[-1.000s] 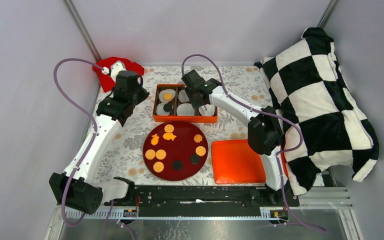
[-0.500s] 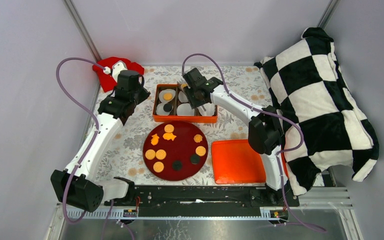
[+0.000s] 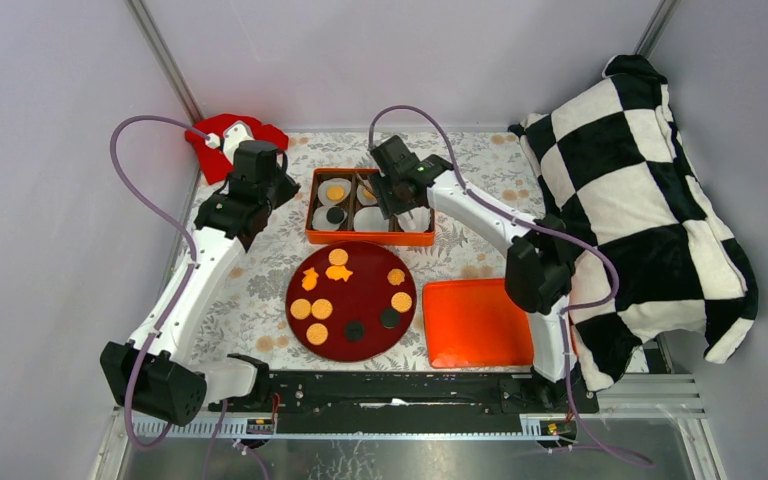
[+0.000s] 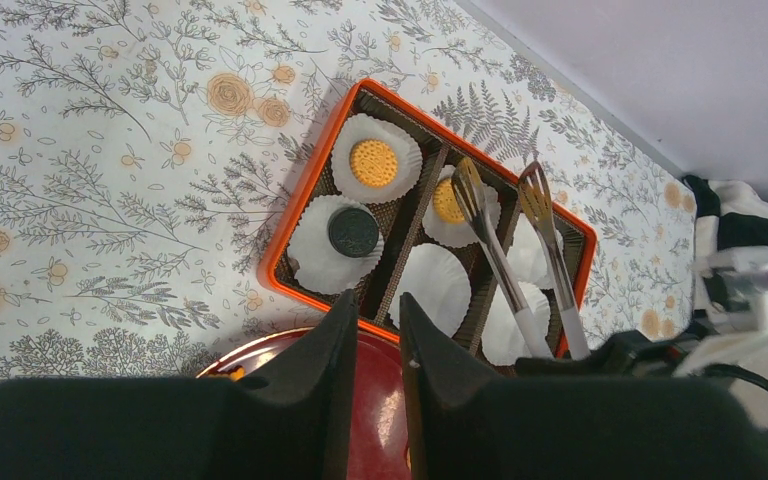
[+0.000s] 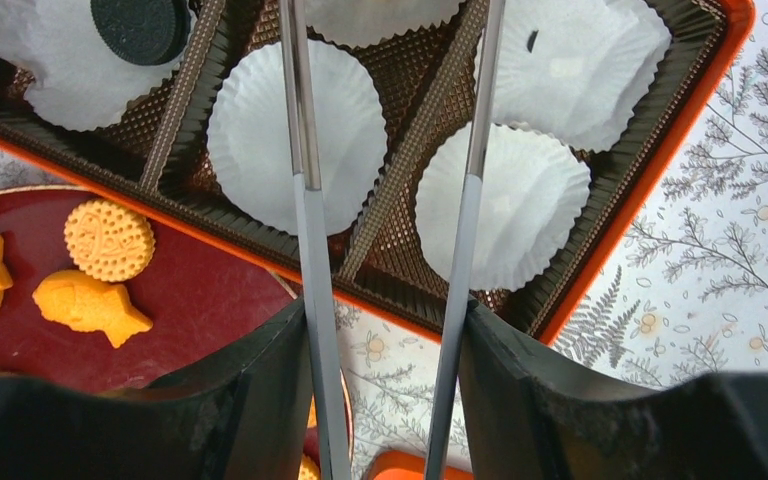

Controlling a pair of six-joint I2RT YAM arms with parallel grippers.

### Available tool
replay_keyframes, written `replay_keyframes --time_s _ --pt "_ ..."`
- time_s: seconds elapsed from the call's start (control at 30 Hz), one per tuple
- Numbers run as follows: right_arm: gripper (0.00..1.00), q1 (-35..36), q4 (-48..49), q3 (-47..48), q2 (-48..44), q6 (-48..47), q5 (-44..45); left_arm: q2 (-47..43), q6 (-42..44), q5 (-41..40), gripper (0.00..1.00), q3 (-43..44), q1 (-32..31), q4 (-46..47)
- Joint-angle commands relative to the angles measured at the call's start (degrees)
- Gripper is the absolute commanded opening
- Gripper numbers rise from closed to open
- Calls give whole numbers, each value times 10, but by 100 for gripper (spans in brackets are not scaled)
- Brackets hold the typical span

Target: Pack the cookies

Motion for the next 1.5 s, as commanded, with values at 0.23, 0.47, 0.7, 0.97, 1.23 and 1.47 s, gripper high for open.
replay_keyframes --time_s 0.23,0.47,0.7,0.97,1.23,1.47 --pt "56 136 -13 -154 -246 14 4 -12 -5 3 26 -20 -1 22" --pt "56 227 -7 -335 -349 68 -47 -28 -14 15 26 -35 -2 20" --pt "57 298 -57 -390 -389 110 -50 -50 -19 15 25 -41 -4 5" --pt "58 364 -86 -414 -425 178 -62 -71 -28 19 26 -51 -8 -2" --pt "59 387 -101 -439 -412 197 -47 -89 -35 21 26 -69 -14 -4" --pt "58 387 -72 -438 -374 186 -48 -95 -32 22 26 -77 -14 -4"
